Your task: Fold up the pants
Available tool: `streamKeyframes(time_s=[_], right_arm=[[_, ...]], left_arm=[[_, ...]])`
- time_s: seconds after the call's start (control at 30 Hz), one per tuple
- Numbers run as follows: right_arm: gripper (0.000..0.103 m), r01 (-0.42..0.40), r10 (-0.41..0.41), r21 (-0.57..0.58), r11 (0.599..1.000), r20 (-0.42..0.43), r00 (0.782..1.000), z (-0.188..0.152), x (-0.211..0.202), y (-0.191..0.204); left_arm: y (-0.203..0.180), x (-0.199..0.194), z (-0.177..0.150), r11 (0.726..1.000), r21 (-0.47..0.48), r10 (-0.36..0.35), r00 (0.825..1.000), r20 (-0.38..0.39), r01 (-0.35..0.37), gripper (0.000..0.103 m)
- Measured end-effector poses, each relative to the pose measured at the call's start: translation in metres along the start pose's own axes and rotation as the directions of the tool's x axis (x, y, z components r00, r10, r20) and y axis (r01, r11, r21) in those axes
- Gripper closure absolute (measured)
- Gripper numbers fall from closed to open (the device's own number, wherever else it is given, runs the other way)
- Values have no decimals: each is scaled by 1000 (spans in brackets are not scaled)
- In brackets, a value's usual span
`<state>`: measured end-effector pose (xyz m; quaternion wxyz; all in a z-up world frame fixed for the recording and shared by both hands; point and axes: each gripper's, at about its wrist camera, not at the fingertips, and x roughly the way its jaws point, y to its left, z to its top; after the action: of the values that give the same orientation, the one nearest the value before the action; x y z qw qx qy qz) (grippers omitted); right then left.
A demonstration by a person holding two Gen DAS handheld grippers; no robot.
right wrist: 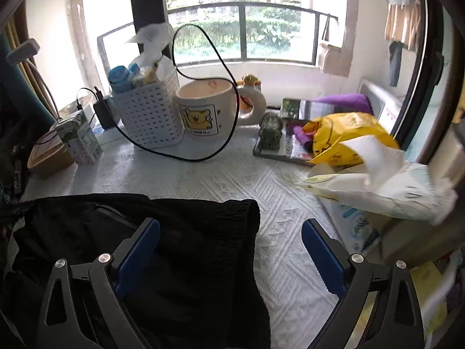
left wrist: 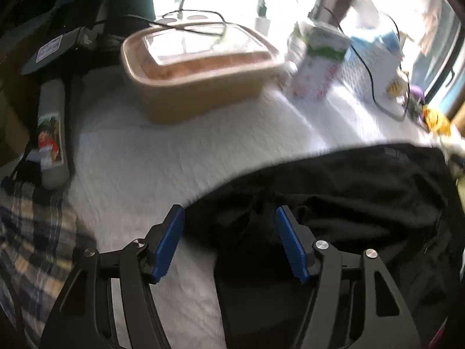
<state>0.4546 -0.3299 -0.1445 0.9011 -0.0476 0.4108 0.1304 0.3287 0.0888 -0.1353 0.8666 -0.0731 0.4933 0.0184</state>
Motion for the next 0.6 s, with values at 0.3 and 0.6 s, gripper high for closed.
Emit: streamKeyframes(time_s=[0.3, 0.6], right_arm=[[16, -17, 13, -66, 998, -50, 999, 2, 18, 6], [16, -67, 62, -76, 995, -72, 995, 19, 26, -4]], left_arm=[[11, -40, -11, 1000, -17, -16, 999, 44, 16, 38], [17, 7, 22, 1000, -14, -5, 999, -48, 4, 38]])
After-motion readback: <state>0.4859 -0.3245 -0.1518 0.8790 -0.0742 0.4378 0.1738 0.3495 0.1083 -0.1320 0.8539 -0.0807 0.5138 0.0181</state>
